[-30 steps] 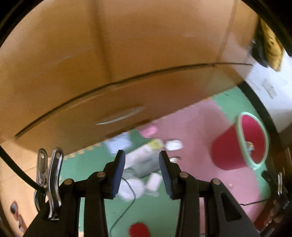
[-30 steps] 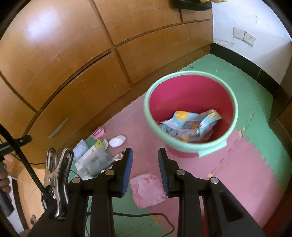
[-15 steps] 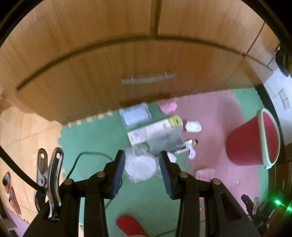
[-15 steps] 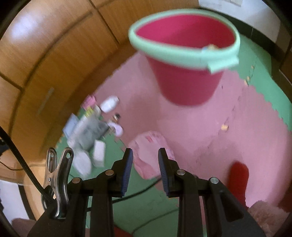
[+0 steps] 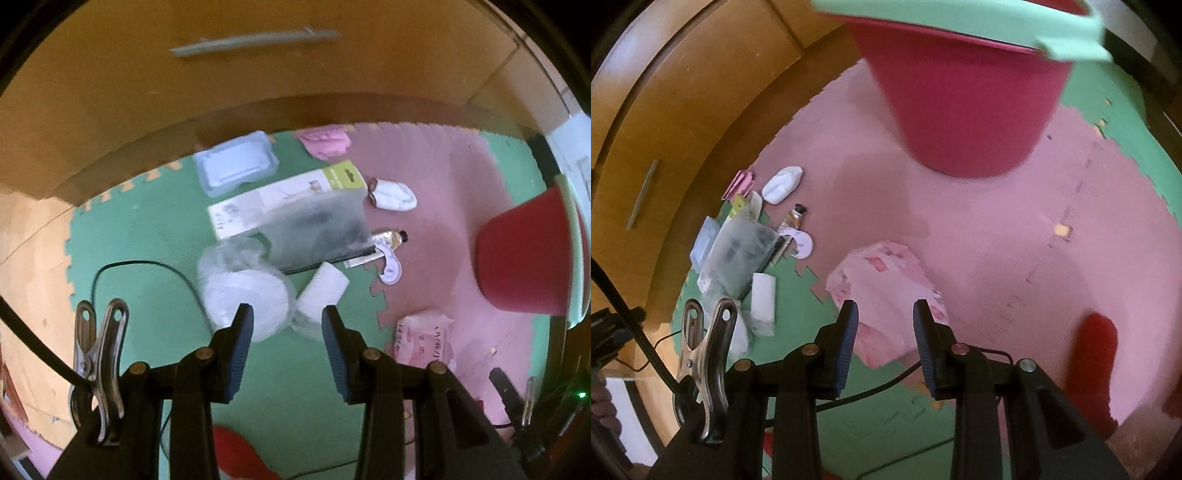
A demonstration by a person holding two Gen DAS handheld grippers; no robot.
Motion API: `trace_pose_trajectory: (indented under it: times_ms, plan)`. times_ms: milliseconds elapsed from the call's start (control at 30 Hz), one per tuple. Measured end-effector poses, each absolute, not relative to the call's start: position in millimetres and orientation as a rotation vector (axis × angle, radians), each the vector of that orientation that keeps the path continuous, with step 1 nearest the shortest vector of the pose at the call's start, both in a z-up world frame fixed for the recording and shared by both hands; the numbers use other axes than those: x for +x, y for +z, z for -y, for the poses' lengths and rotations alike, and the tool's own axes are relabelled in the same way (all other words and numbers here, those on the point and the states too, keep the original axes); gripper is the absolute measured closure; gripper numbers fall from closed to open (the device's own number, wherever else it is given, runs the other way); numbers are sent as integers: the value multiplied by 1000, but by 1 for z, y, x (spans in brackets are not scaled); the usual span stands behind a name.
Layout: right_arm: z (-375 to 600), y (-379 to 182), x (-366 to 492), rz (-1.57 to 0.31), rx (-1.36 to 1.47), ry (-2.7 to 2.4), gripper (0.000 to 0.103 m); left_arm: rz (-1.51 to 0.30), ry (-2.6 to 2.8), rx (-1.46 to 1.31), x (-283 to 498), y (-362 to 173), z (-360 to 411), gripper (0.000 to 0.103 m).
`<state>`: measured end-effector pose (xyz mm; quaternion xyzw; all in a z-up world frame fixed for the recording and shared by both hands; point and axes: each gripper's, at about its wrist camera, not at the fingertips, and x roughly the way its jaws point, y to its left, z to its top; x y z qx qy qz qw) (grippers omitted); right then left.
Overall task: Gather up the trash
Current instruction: 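Grasp the white wipe sheet with the left gripper while the right gripper reaches toward the white lid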
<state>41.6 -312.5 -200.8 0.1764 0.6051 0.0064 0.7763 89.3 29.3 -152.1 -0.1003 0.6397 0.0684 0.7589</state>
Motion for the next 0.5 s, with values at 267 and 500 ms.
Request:
trace_pose_trajectory:
  times_ms: [267,500]
  plan:
    - [268,-215,70,-1301,239,115,71,-1464,71,-123,115,-218,2,63]
    - [247,-238,86,-1319,222,175,71,-1487,-33,2,131,-254,24,60]
